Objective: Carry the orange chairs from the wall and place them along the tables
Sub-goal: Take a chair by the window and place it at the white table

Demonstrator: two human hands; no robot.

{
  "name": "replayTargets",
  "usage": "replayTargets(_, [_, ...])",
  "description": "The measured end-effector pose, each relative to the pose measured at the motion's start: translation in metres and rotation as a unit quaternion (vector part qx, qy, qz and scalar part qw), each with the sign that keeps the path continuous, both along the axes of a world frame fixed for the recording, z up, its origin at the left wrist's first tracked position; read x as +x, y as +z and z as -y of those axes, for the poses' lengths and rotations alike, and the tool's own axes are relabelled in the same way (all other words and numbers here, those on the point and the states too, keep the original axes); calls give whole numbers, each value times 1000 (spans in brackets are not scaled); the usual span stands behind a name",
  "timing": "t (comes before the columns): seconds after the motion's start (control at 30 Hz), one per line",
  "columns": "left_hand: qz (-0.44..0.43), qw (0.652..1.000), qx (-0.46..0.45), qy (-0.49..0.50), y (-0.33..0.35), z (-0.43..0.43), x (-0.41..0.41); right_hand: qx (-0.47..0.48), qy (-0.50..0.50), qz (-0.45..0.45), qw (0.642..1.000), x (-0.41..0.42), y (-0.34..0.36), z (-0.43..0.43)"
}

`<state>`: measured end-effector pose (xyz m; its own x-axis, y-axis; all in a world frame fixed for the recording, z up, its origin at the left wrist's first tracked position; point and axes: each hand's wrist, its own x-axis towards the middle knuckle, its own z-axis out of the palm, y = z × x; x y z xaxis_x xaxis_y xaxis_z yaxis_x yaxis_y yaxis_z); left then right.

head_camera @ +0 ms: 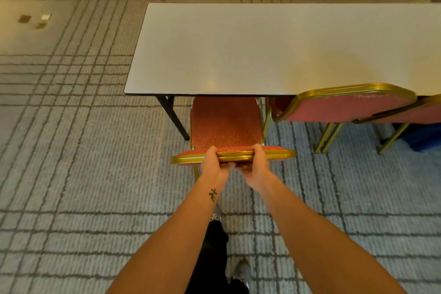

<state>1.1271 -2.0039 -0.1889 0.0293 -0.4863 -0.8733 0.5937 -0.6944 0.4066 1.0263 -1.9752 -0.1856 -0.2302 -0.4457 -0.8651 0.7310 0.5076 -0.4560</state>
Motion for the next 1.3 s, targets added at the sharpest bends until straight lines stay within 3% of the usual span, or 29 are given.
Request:
replayTargets(0.87, [14,999,-2,-41,-2,241,-30,-28,-41,4,999,-30,-5,233])
replayTargets(1.3, [-10,999,-9,-42,-5,245,-29,-13,-31,-23,999,-25,-8,235])
